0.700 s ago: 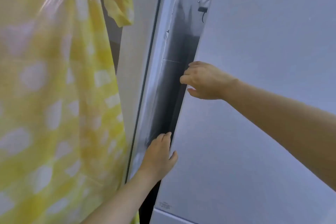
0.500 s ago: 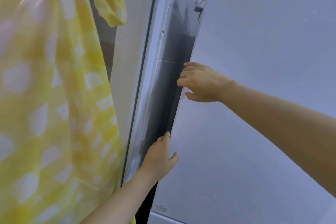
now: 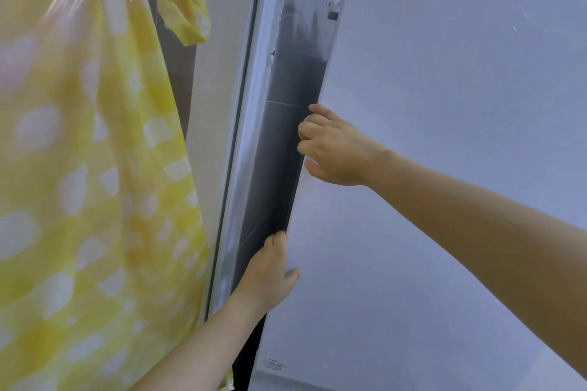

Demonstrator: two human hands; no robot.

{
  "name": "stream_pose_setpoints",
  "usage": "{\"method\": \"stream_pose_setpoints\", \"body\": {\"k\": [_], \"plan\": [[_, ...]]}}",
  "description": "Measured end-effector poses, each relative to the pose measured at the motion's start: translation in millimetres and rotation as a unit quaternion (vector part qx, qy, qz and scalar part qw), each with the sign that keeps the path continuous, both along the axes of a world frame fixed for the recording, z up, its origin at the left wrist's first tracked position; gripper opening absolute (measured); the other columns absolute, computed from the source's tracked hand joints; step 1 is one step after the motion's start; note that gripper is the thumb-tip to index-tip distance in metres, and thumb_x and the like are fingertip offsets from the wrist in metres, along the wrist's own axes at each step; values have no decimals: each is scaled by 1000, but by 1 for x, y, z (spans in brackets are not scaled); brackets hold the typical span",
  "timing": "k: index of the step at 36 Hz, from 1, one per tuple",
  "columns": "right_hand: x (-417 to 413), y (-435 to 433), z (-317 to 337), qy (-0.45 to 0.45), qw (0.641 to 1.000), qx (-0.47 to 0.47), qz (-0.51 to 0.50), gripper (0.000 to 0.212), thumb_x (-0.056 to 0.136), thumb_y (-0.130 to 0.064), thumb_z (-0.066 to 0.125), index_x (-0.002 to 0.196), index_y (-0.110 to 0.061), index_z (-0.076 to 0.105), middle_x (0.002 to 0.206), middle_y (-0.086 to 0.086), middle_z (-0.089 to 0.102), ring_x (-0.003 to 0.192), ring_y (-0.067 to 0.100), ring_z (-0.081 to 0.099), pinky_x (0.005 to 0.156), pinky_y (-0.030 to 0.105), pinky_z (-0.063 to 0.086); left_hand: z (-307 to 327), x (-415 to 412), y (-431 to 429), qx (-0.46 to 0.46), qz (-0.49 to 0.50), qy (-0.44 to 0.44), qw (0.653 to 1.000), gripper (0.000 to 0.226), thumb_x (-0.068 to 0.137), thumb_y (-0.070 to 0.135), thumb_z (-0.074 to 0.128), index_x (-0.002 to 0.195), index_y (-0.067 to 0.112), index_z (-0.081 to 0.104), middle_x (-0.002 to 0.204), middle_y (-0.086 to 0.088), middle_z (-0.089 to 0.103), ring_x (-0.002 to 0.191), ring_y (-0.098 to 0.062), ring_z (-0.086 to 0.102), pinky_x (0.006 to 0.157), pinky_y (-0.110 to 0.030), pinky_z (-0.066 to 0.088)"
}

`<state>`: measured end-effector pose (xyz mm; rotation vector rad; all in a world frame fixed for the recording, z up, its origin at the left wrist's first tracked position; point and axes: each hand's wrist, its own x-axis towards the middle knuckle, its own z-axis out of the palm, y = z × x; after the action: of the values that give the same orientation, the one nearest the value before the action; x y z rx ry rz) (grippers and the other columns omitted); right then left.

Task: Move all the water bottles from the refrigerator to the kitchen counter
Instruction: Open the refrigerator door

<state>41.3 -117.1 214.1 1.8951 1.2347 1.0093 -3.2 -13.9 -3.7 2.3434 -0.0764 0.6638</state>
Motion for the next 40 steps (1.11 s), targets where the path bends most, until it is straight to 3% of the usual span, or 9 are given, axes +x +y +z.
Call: {"method": "stream_pose_setpoints", "body": {"k": [4, 9, 21, 24, 27, 30, 32, 36, 40], "plan": [[-19, -13, -6, -11, 998, 21, 52, 38, 94, -24, 35, 97, -9, 70, 100, 6, 60, 107, 25, 51, 115, 33, -10, -3, -23, -4, -7, 15, 30, 999, 31, 87, 33, 65, 102, 18, 42, 100, 5, 50, 85, -10, 54, 63, -12, 38], [-52, -28, -12, -23, 995, 42, 85, 47, 87, -26, 24, 84, -11, 69, 89, 4, 58, 98, 23, 53, 118, 36, 1, -2, -60, -17, -1, 27, 43, 999, 32, 85, 36, 65, 100, 17, 44, 96, 5, 56, 82, -10, 58, 67, -22, 51], [-161, -99, -18, -16, 990, 66, 121, 46, 89, -31, 30, 95, -11, 71, 98, 5, 59, 106, 23, 52, 120, 33, -4, -1, -181, -72, -52, 38, 58, 996, 23, 86, 39, 61, 86, 22, 46, 84, 0, 60, 72, -12, 57, 63, -24, 48], [-187, -122, -21, -10, 988, 79, 133, 42, 90, -30, 34, 95, -10, 71, 99, 6, 60, 108, 25, 52, 121, 35, 3, 4, -210, -89, -89, 16, 30, 995, 22, 86, 39, 62, 97, 23, 52, 97, 3, 58, 82, -8, 59, 71, -21, 52], [-214, -145, -24, 6, 986, 95, 136, 39, 90, -29, 38, 98, -10, 71, 102, 7, 60, 110, 26, 53, 120, 38, 9, 16, -233, -106, -99, -5, -6, 995, 43, 86, 38, 63, 122, 22, 47, 120, 8, 47, 102, -6, 54, 86, -23, 51], [-239, -168, -26, 16, 985, 106, 135, 32, 90, -28, 46, 99, -10, 71, 104, 8, 60, 113, 26, 52, 120, 39, 13, 30, -252, -124, -72, -31, -6, 997, 63, 85, 39, 65, 138, 23, 35, 124, 16, 33, 111, -2, 42, 95, -22, 42], [-255, -183, -27, 21, 985, 114, 131, 29, 90, -26, 50, 98, -9, 71, 104, 8, 60, 113, 27, 52, 119, 41, 17, 39, -262, -136, -59, -49, 11, 997, 67, 82, 39, 67, 138, 24, 32, 119, 18, 31, 108, -2, 41, 93, -22, 41], [-282, -211, -30, 32, 984, 138, 112, 26, 90, -25, 52, 99, -9, 70, 106, 9, 58, 116, 27, 50, 119, 41, 16, 47, -275, -157, -62, -106, 49, 991, 55, 73, 42, 74, 116, 36, 39, 109, 19, 50, 96, -3, 54, 87, -28, 52], [-303, -237, -34, 46, 983, 159, 84, 22, 89, -23, 55, 99, -10, 68, 107, 8, 56, 120, 24, 45, 120, 40, 13, 45, -285, -176, -45, -121, 40, 991, 70, 70, 46, 76, 127, 33, 37, 117, 16, 51, 100, -6, 54, 86, -24, 50]]}}
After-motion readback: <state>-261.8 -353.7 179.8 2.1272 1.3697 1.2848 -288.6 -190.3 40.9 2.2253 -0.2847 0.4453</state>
